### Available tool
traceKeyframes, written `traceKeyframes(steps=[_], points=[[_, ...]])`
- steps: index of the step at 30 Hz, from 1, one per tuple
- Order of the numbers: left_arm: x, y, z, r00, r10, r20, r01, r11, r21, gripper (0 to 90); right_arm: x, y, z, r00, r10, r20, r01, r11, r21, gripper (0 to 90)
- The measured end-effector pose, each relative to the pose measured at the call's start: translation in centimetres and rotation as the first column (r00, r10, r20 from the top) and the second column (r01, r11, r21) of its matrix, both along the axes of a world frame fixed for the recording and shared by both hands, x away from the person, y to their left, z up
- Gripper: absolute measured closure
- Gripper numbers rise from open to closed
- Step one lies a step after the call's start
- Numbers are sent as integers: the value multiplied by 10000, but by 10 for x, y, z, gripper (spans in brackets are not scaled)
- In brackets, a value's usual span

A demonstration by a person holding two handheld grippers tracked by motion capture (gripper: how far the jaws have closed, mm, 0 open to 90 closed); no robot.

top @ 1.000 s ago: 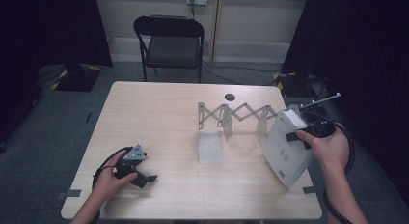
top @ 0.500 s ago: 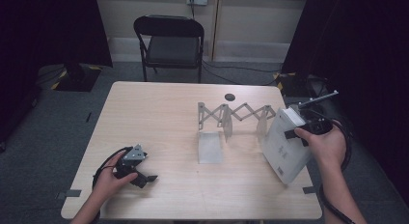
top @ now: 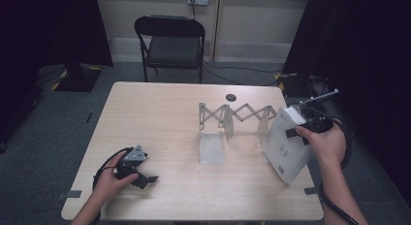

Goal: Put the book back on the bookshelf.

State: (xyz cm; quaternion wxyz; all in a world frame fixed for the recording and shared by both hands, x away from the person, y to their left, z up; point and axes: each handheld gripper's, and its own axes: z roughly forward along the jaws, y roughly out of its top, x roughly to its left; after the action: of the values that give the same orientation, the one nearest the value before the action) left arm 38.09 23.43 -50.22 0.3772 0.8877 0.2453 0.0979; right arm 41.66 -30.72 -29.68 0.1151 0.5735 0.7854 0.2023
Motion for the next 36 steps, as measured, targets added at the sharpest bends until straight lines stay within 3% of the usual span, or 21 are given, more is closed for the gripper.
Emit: traceKeyframes(steps=[36], points=[[0, 0, 0, 10000, -5, 0, 5, 10000, 2, 0, 18, 0, -1, 9991, -388, 143, 389, 9992, -41, 529]])
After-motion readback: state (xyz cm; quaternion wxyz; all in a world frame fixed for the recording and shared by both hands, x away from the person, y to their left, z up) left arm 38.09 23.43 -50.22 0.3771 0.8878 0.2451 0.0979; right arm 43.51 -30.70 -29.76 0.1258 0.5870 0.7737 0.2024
